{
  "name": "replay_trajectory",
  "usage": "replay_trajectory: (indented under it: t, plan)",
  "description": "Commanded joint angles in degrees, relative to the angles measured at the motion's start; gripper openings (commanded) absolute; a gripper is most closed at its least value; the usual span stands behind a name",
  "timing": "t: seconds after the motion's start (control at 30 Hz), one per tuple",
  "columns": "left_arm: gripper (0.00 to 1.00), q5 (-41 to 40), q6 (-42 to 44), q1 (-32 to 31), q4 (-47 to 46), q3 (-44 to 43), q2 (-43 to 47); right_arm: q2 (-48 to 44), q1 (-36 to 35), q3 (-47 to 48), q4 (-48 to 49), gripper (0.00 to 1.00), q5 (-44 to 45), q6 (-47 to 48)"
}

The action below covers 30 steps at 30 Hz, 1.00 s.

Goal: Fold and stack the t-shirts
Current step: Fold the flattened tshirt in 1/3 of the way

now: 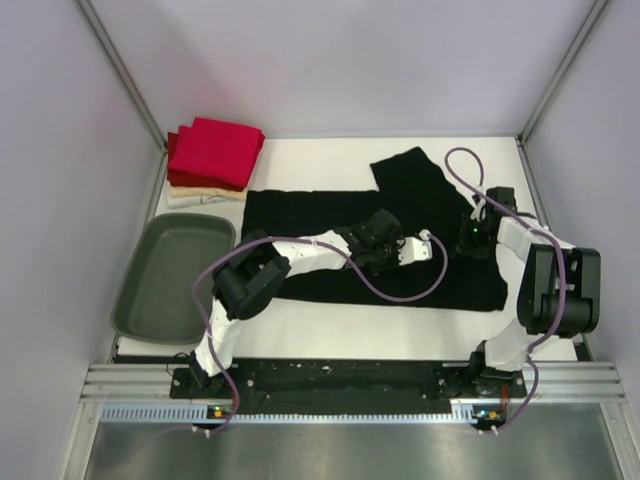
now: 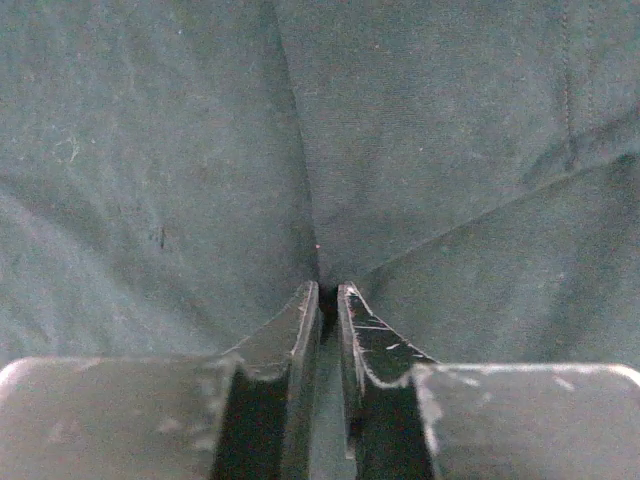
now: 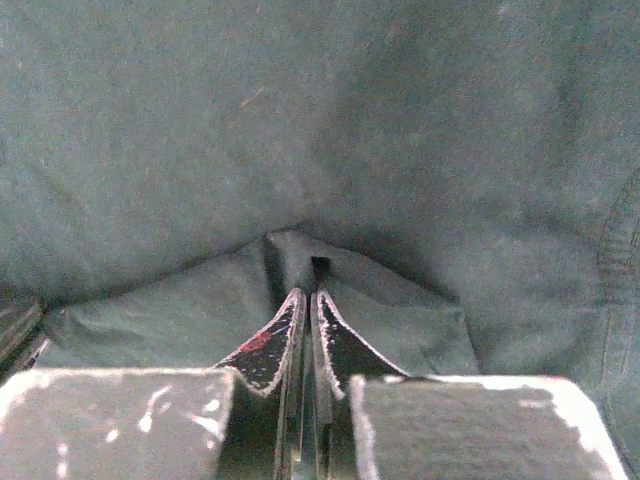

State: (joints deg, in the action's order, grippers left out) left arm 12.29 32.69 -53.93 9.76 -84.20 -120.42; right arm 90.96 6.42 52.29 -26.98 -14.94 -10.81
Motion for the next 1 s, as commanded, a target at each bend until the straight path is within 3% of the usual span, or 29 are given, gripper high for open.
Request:
replay_trajectory:
  t: [0.0, 0.23, 0.33, 0.37, 0.4, 0.43, 0.5, 0.57, 0.7, 0.83, 0.97]
  plan:
    - [0.0, -4.47, -0.52, 0.23, -5.72, 1.06, 0.27, 1.51, -0.17, 4.39, 2.64, 0.0, 2.01, 0.87]
    - [0.0, -7.46, -6.49, 2.43, -3.08, -0.79, 1.06, -3.33, -0.09, 5.63, 1.58, 0.0, 8.08, 1.67]
    - [0.0, -7.64, -6.15, 2.78, -3.34, 0.0, 0.8, -3.51, -0.17, 5.27, 1.76, 0.0, 4.94, 2.89]
    - [0.0, -7.29, -5.71, 2.78, -3.6, 0.35, 0.63, -2.81, -0.09, 5.45, 1.84, 0.05, 3.01, 3.16]
    - [0.02, -6.85, -5.27, 2.78, -3.52, 0.44, 0.45, -2.19, -0.17, 5.71, 1.58, 0.18, 2.55, 2.99]
    - [0.19, -6.15, -5.0, 2.78, -3.17, 0.44, 0.54, -1.84, -0.17, 6.06, 0.8, 0.29, 2.98, 2.46]
    - [0.53, -4.22, -3.6, 2.78, -1.68, -0.17, 0.89, -2.53, -0.17, 6.33, -1.22, 0.34, 5.69, 1.5]
    - [0.64, -3.07, -2.28, 2.78, 1.39, -2.18, 1.41, -5.6, 0.26, 5.11, -2.19, 0.33, 8.69, -0.26]
    - [0.63, 1.57, 1.14, 2.69, 10.43, -8.77, 2.38, -11.84, 2.11, 0.8, -2.81, 0.19, 7.3, -3.69]
    - [0.56, 11.59, 4.05, 1.38, 17.48, -13.26, 2.82, -12.39, 2.29, -3.68, -3.51, 0.18, 5.36, -5.54]
    - [0.55, 13.11, 4.75, -1.69, 16.27, -13.36, 1.16, -8.7, 2.29, -5.53, -2.73, 0.2, 5.72, -5.45]
